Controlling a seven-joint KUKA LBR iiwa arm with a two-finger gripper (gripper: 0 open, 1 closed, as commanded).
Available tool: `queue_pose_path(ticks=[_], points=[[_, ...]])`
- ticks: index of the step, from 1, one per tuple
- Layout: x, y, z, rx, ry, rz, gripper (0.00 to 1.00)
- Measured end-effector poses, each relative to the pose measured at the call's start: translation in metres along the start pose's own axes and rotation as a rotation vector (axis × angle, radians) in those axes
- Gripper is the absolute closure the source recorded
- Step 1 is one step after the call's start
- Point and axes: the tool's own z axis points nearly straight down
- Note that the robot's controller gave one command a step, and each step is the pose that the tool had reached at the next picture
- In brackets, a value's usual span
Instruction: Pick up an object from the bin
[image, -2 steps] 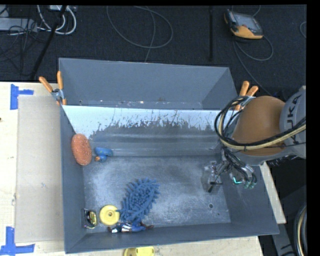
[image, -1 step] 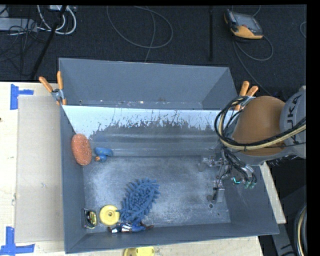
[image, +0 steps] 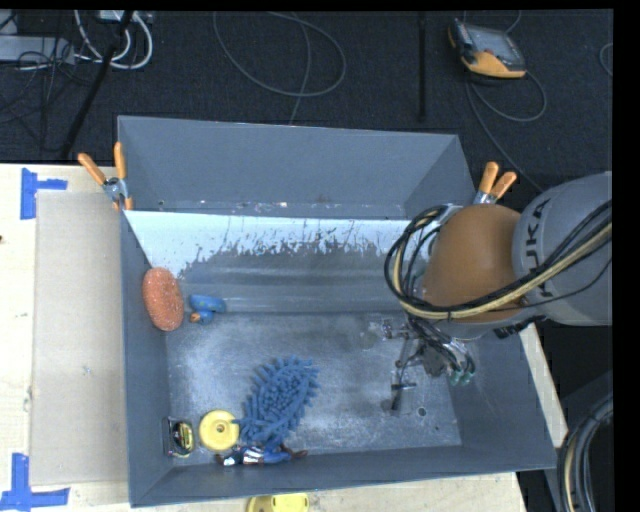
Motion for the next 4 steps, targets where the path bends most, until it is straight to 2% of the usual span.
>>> queue_pose_path(ticks=[1,2,3,4], points=[[0.003,0.002,-0.033,-0.006,0.010,-0.007,0.00],[-0.014,0.014,-0.048,0.004,-0.017,0.003,0.00],[0.009,0.069,0.012,-0.001,-0.003,0.030,0.00],[-0.017,0.086,0.011,-0.003,0.012,-0.049,0.00]])
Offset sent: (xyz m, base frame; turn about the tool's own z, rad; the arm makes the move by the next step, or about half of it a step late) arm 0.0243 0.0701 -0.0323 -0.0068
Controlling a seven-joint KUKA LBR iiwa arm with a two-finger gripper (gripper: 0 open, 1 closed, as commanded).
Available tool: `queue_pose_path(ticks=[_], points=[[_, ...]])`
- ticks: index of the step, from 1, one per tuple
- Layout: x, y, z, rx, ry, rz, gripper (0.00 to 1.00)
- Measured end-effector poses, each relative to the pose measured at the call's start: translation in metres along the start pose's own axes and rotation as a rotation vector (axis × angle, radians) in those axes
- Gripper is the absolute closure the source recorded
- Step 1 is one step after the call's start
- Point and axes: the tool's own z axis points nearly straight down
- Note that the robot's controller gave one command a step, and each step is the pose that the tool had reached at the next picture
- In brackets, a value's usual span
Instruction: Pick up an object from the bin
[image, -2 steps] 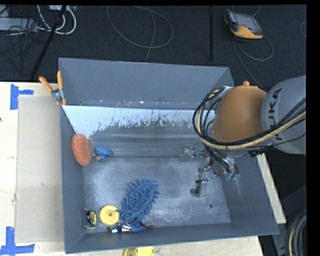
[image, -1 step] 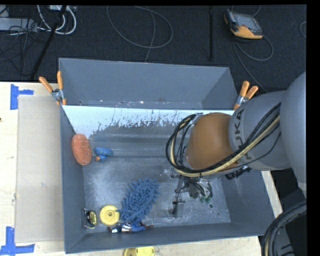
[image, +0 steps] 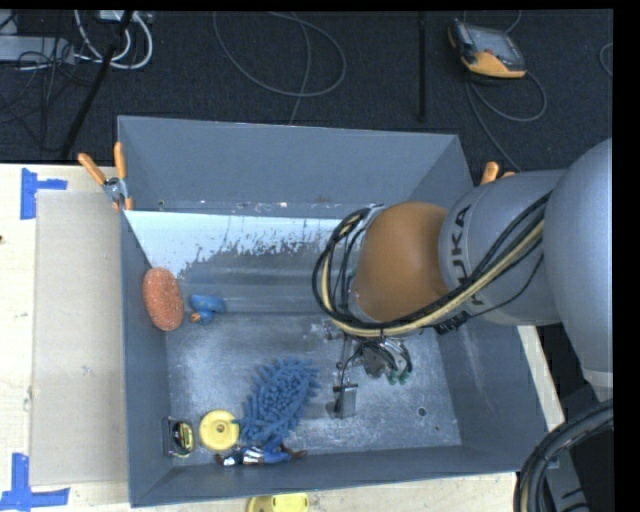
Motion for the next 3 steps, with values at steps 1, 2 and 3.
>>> queue_pose_path(ticks=[1,2,3], points=[[-0.058,0.021,0.010,0.005,-0.024,-0.084,0.00],[-0.018,0.037,0.020,0.003,-0.012,-0.104,0.00],[-0.004,0.057,0.021,0.004,-0.013,-0.268,1.00]])
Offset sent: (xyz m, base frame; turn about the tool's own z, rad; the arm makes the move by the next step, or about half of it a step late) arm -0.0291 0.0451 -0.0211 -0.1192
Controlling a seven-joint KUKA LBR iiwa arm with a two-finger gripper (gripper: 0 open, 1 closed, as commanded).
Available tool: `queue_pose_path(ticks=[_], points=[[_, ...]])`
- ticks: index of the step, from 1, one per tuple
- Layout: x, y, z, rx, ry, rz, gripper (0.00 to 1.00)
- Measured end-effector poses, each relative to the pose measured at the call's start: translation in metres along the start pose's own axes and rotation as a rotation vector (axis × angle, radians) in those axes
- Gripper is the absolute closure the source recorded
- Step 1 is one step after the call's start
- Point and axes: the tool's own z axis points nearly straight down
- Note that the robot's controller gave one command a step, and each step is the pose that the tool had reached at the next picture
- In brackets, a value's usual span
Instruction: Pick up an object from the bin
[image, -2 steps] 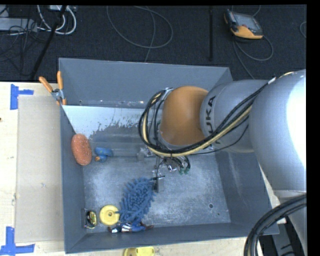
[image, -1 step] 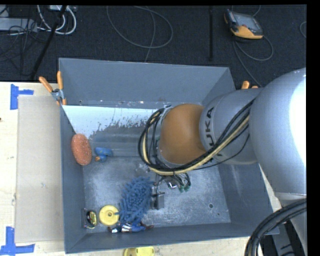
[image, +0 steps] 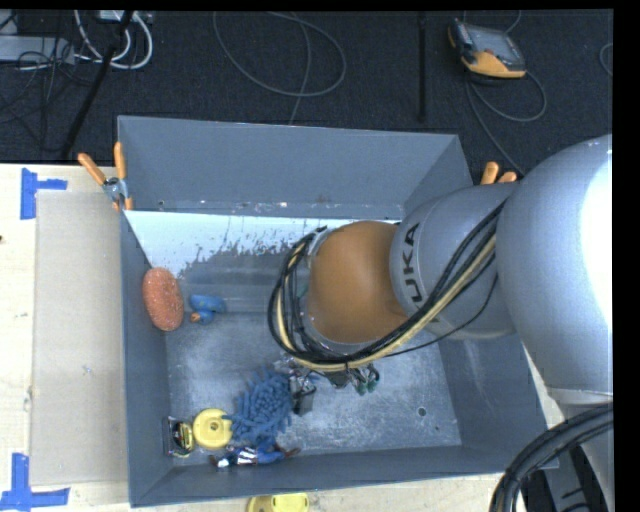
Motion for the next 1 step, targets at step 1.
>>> queue_pose_path(ticks=[1], points=[[0.0000,0.0000,0.0000,0.000,0.000,-0.001,1.00]])
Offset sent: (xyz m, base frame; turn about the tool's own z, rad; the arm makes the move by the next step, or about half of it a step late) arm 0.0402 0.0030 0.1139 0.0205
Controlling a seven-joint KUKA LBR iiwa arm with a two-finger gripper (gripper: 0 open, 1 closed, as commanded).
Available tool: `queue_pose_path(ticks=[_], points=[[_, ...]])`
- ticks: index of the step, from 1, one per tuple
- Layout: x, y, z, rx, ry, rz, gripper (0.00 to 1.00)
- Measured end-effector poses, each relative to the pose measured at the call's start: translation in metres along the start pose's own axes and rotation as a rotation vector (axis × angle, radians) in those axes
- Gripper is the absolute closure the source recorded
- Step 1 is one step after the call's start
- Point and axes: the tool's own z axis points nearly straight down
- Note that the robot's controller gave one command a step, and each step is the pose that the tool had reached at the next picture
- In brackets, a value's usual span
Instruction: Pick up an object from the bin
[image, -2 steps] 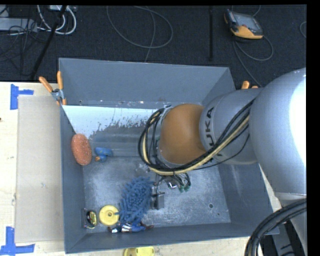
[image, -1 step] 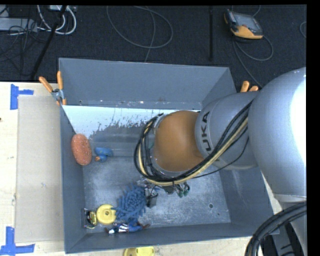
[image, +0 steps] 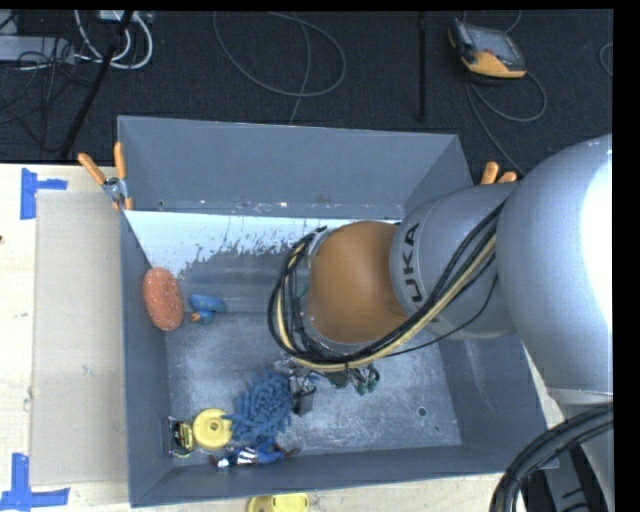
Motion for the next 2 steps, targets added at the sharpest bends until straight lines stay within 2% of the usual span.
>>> queue_pose_path(ticks=[1,2], points=[[-0.0384,-0.0135,-0.1133,0.000,0.000,0.021,1.00],[-0.0384,-0.0134,-0.1133,0.000,0.000,0.021,1.00]])
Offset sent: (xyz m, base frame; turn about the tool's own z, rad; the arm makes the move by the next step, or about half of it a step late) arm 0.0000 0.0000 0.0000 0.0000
